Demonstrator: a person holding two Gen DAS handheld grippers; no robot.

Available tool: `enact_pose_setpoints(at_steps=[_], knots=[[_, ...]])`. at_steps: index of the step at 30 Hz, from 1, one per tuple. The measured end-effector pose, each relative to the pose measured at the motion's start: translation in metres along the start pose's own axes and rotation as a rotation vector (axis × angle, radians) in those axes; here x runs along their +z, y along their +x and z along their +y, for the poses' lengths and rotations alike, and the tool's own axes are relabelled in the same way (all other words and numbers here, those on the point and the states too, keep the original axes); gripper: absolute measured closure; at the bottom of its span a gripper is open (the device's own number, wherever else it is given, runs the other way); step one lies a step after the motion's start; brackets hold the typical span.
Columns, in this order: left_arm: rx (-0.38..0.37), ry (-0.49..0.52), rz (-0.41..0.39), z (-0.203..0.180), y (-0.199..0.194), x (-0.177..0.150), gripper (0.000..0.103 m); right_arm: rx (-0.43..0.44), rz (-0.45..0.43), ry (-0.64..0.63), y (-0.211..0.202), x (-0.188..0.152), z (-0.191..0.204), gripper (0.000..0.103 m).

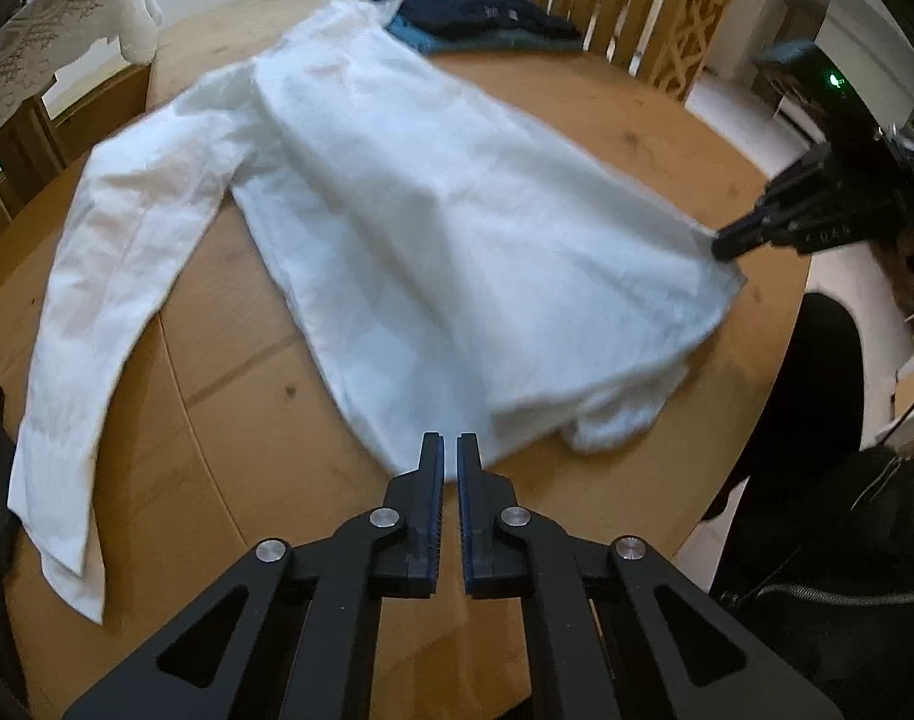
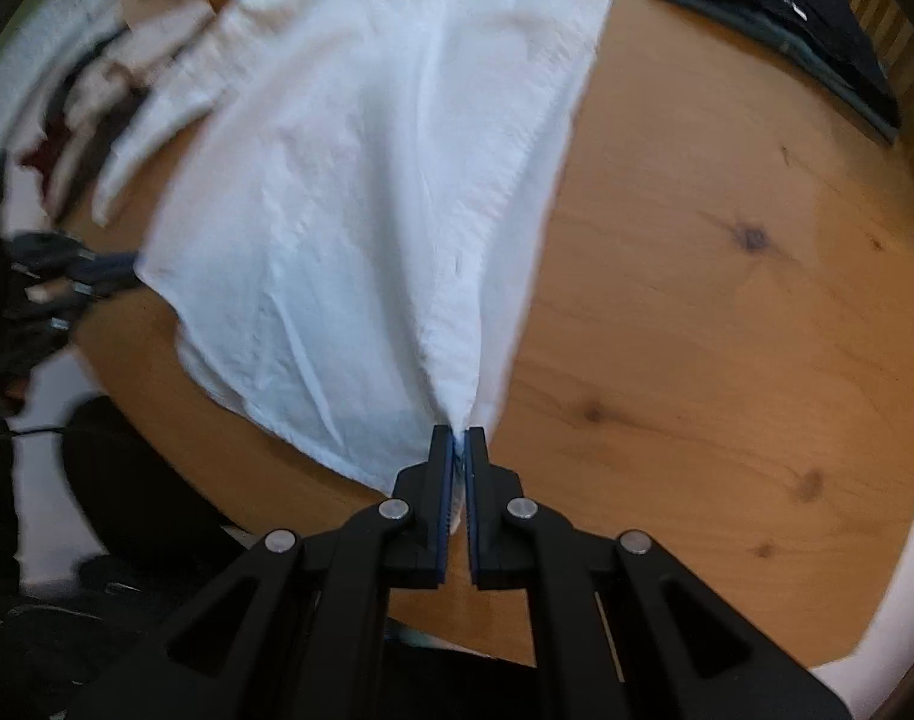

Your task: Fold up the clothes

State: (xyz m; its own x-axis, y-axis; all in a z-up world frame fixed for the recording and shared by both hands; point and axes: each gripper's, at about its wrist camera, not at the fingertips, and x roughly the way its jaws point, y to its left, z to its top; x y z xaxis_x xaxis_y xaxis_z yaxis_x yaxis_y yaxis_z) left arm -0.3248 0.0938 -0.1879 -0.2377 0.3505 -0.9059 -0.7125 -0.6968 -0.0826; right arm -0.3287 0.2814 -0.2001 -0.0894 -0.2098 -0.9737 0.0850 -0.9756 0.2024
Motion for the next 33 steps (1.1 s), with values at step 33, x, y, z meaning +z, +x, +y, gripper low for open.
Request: enact_pose_setpoints(at_steps=[33], knots=[[0.018, 0.116, 0.125, -0.011, 0.036, 0.037, 0.095, 0.050, -0.118, 0.153, 0.028, 0.215, -0.062, 0.077]])
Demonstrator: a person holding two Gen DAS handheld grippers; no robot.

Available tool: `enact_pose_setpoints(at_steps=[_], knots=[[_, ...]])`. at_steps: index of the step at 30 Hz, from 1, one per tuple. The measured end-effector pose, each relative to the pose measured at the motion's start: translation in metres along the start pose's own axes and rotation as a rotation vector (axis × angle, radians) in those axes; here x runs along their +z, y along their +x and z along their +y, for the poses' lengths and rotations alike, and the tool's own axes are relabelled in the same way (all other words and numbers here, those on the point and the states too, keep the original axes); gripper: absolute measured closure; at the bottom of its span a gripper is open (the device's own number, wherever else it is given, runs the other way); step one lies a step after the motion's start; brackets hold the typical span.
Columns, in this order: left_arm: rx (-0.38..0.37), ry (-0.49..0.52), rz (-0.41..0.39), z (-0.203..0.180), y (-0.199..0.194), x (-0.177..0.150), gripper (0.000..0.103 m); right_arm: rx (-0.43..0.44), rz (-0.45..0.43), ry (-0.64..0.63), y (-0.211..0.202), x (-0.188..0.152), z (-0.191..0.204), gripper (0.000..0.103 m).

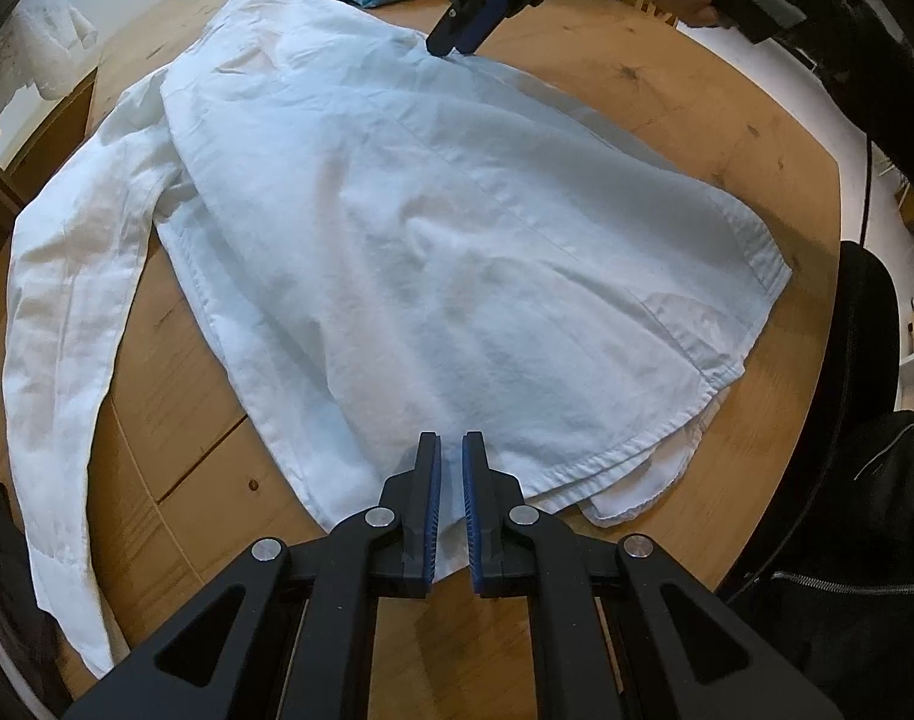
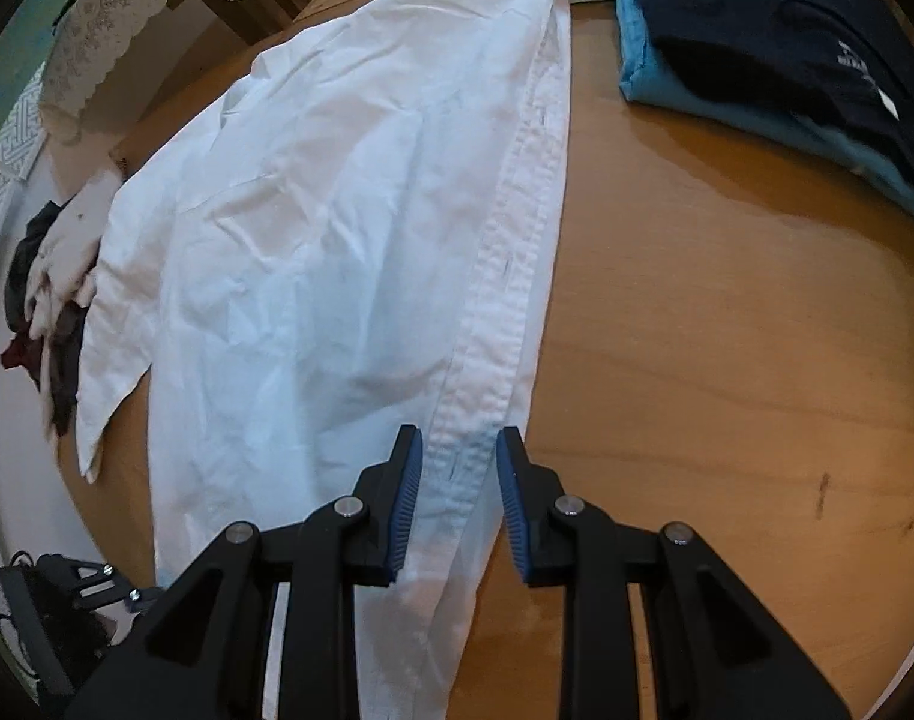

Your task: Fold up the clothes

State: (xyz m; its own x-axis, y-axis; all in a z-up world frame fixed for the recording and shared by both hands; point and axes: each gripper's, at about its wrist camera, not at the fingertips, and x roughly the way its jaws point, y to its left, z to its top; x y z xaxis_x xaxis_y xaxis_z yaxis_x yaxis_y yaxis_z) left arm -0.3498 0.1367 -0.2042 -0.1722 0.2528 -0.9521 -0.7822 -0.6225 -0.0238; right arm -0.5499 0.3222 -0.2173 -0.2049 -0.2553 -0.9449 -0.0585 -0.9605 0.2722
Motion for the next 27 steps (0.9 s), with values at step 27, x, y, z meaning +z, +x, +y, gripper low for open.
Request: enact_pose_setpoints(at_steps=[27], knots=[[0.016, 0.022, 0.000, 0.002, -0.002, -0.017, 0.095, 0.033, -0.053, -0.120, -0.006, 0.008, 0.032, 0.089]])
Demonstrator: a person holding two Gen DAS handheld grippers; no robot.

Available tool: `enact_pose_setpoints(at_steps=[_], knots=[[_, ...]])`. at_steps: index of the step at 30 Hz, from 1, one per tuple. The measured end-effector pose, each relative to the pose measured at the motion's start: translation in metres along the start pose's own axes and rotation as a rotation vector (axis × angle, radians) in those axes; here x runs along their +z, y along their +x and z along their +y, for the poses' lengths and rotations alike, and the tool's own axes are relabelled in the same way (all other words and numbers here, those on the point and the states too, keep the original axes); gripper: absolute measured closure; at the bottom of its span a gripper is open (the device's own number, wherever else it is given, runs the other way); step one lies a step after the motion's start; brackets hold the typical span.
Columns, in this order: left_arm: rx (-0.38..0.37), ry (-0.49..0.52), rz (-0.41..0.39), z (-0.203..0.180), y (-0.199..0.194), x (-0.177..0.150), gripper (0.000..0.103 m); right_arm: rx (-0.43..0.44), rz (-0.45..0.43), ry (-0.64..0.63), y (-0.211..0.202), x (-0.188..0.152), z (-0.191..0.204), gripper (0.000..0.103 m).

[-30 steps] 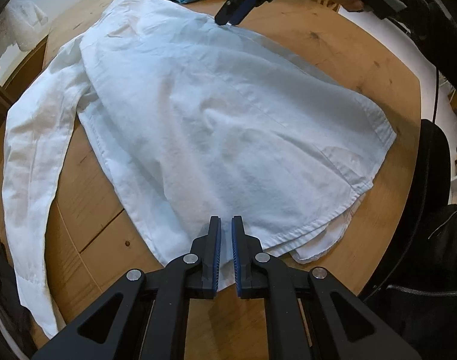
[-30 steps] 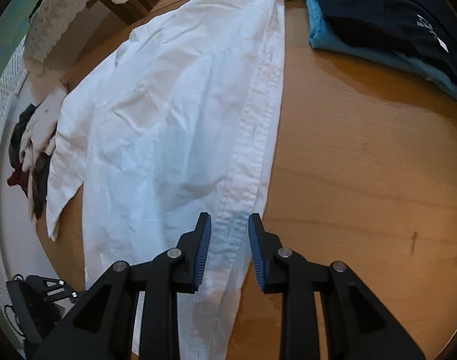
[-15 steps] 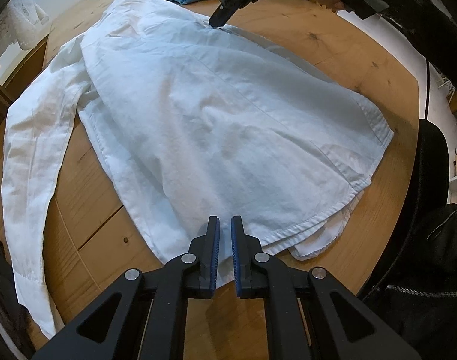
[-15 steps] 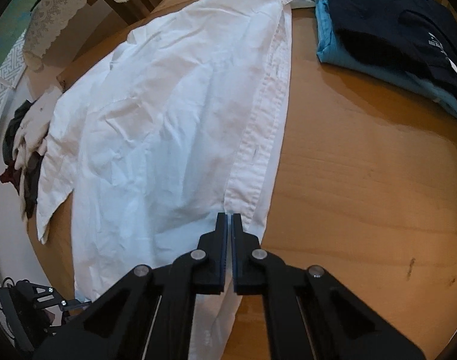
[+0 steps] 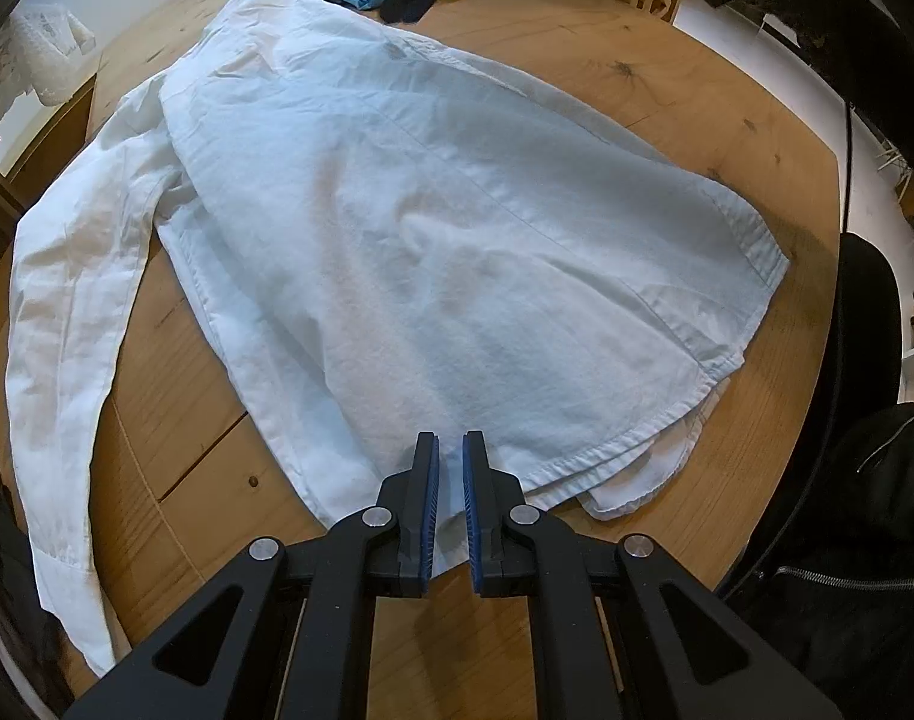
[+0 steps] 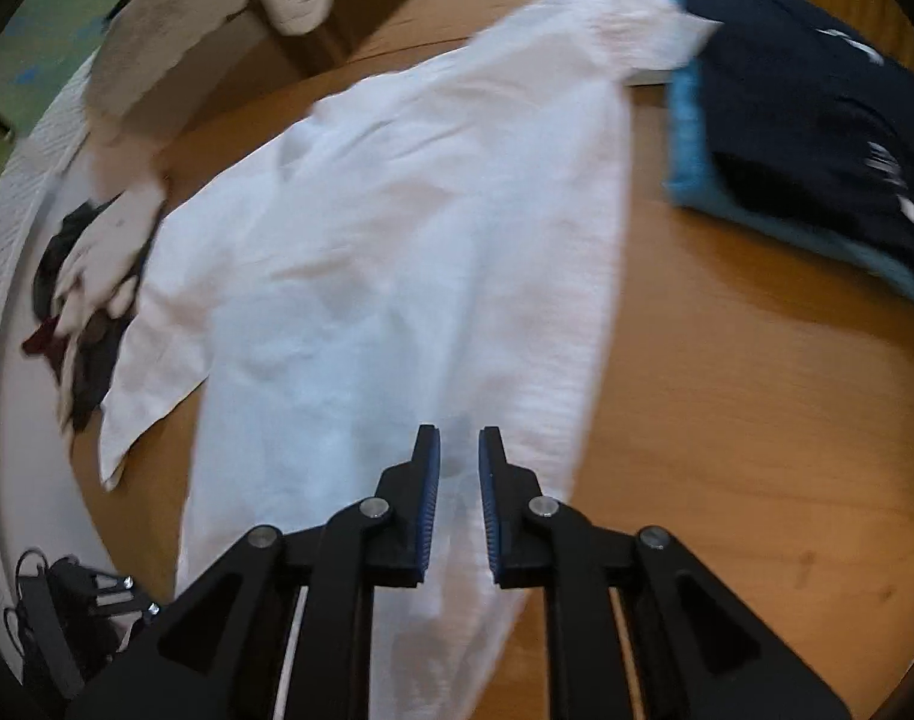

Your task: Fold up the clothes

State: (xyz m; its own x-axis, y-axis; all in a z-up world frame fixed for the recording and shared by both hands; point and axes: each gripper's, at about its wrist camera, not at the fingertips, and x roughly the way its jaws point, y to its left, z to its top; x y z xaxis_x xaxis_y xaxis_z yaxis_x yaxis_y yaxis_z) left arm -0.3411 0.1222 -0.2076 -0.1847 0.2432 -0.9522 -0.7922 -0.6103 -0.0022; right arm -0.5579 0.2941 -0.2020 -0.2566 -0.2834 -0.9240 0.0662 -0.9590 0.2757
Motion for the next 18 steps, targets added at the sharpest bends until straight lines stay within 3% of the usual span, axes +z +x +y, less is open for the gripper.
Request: enact_pose_setpoints(at_steps=[1, 4, 6, 9, 14, 15, 16, 18], knots=[[0.001, 0.003, 0.001, 0.000, 0.000, -0.001, 0.095, -0.013, 0.029, -0.024, 0.007, -0.001, 0.005, 0.089], [0.003, 0.008, 0.001, 0.000, 0.000, -0.003, 0.095, -0.229, 0.015, -0.051, 0.015, -0.001, -0.001, 0.097], [0.003, 0.009, -0.001, 0.001, -0.001, -0.004, 0.095, -0.274, -0.030, -0.023, 0.003, -0.003, -0.009, 0.091], [0.002, 0.009, -0.004, 0.002, -0.001, -0.007, 0.095, -0.112, 0.001, -0.036, -0.009, -0.023, 0.001, 0.091], [0.002, 0.014, -0.006, 0.003, -0.002, -0.011, 0.095, 0.021, 0.152, -0.075, 0.011, -0.063, 0.029, 0.091], [0.003, 0.015, -0.007, 0.003, -0.002, -0.012, 0.095, 0.043, 0.182, -0.069, 0.019, -0.066, 0.031, 0.098], [0.005, 0.016, -0.007, 0.003, -0.002, -0.013, 0.095, -0.013, 0.165, -0.085, 0.017, -0.072, 0.029, 0.102], [0.008, 0.017, -0.007, 0.003, -0.002, -0.015, 0.095, -0.199, 0.107, -0.096, 0.005, -0.070, 0.023, 0.097]])
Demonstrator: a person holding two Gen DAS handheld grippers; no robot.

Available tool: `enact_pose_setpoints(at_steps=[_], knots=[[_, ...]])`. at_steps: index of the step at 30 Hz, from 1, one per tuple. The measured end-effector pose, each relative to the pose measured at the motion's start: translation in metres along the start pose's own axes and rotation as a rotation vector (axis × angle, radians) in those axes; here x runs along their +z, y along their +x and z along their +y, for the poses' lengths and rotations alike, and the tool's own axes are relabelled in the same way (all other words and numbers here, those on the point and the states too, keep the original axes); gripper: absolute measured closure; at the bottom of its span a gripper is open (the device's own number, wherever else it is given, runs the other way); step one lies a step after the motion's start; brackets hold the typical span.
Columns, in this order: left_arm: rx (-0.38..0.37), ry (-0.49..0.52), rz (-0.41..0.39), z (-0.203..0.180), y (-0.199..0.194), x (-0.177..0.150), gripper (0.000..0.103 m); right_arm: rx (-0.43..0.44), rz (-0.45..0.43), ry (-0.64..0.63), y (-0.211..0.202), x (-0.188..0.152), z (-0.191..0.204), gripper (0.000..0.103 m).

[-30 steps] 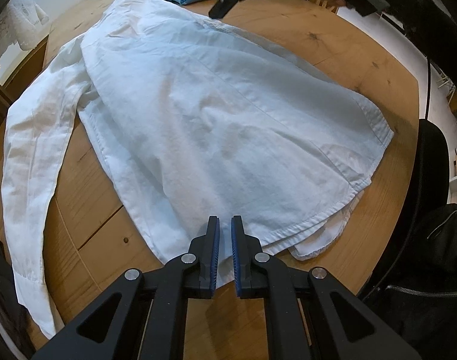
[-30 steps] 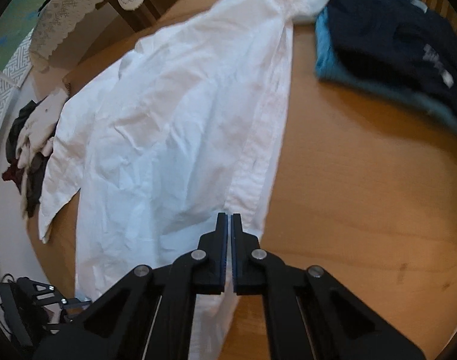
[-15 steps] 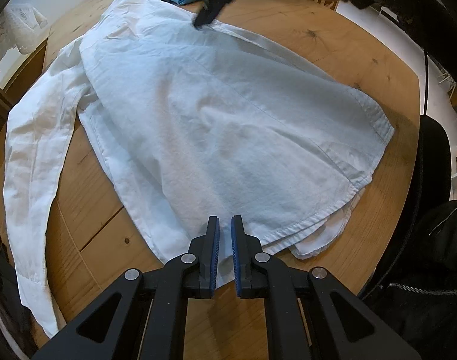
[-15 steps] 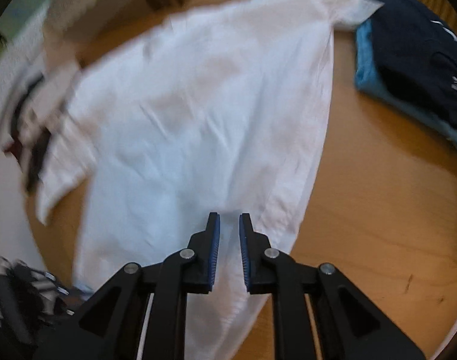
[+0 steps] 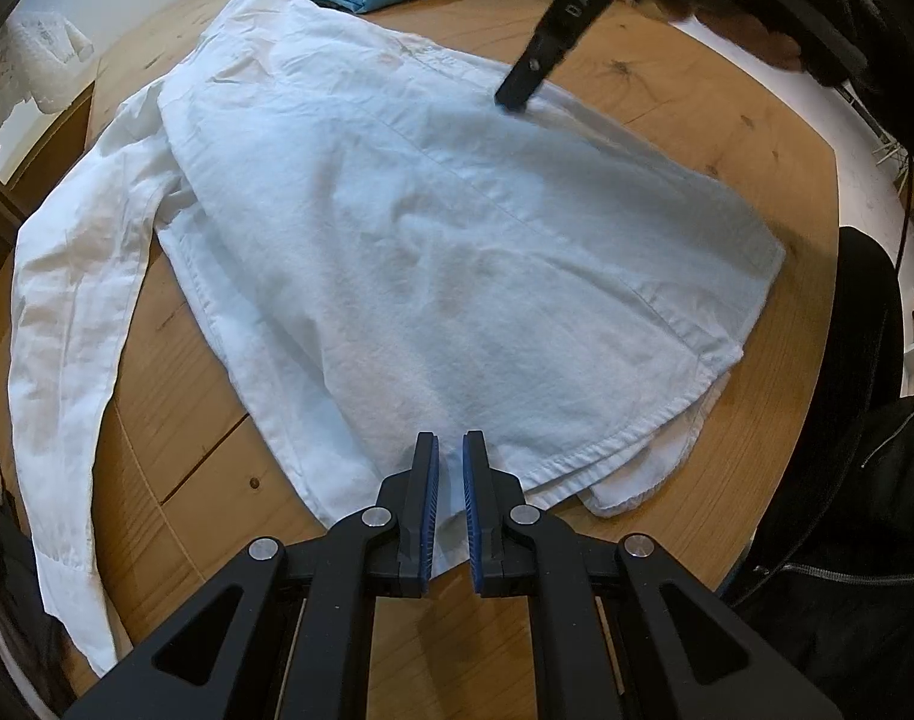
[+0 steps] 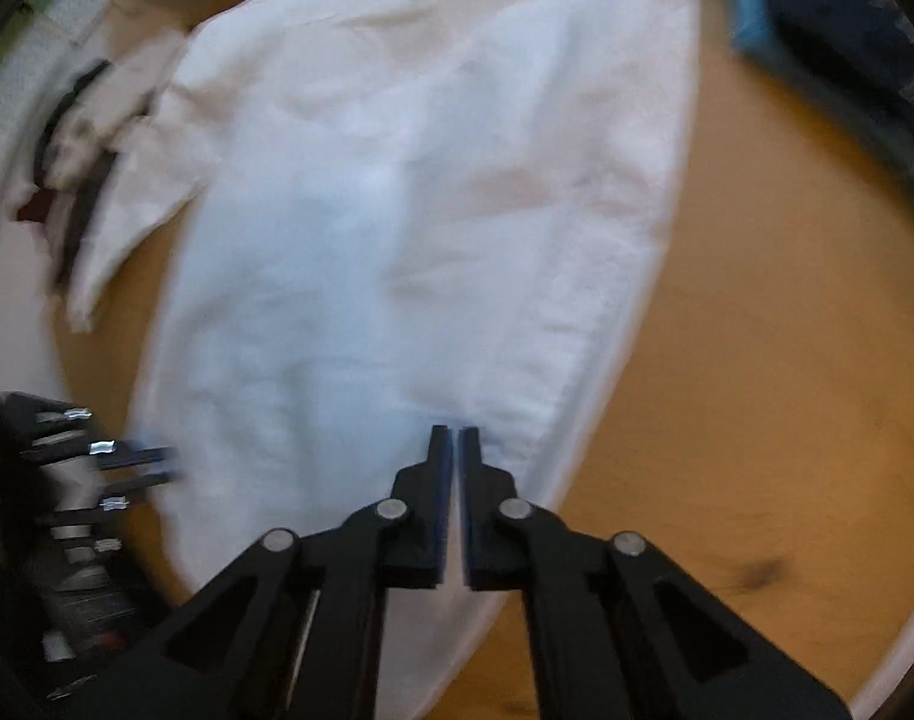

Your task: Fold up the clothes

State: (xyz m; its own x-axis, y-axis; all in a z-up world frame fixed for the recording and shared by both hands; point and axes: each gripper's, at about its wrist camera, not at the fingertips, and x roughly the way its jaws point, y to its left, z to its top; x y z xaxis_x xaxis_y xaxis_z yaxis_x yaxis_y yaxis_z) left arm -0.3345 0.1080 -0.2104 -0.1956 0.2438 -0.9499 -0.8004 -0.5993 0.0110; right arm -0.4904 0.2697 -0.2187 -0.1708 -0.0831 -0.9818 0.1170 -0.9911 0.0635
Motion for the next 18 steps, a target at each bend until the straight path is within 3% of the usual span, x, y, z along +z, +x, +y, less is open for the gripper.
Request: enact_pose_setpoints(at_steps=[1, 2, 4, 6, 8, 9, 10, 11, 13, 14, 18], knots=[[0.002, 0.000, 0.000, 0.000, 0.000, -0.001, 0.095, -0.107, -0.037, 0.006, -0.008, 0.001, -0.005, 0.094], [0.005, 0.001, -0.001, 0.000, 0.000, -0.002, 0.095, -0.094, -0.044, 0.014, -0.012, 0.000, -0.007, 0.094], [0.008, 0.006, -0.004, -0.001, -0.001, -0.004, 0.095, 0.010, -0.038, 0.020, -0.020, -0.006, -0.004, 0.094], [0.004, 0.004, -0.005, 0.000, -0.001, -0.005, 0.095, 0.059, -0.027, -0.012, -0.020, -0.015, 0.011, 0.094], [-0.003, 0.001, -0.006, 0.001, -0.001, -0.007, 0.095, 0.153, 0.021, -0.036, -0.011, -0.023, 0.029, 0.094], [-0.005, -0.001, -0.006, 0.001, -0.002, -0.007, 0.095, 0.158, 0.042, -0.050, -0.005, -0.026, 0.034, 0.094], [-0.006, 0.000, -0.007, 0.001, -0.002, -0.008, 0.095, 0.149, 0.060, -0.065, 0.000, -0.028, 0.038, 0.094], [-0.005, 0.001, -0.008, 0.001, -0.002, -0.009, 0.095, 0.082, 0.044, -0.086, 0.001, -0.030, 0.037, 0.103], [0.000, 0.006, -0.010, 0.001, -0.003, -0.011, 0.095, -0.059, 0.012, -0.044, -0.004, -0.030, 0.019, 0.103], [0.000, 0.008, -0.009, 0.000, -0.003, -0.012, 0.095, -0.122, -0.015, -0.013, -0.010, -0.032, 0.008, 0.096], [-0.001, 0.012, -0.010, 0.000, -0.004, -0.016, 0.095, 0.010, -0.066, -0.007, -0.026, -0.041, 0.014, 0.095]])
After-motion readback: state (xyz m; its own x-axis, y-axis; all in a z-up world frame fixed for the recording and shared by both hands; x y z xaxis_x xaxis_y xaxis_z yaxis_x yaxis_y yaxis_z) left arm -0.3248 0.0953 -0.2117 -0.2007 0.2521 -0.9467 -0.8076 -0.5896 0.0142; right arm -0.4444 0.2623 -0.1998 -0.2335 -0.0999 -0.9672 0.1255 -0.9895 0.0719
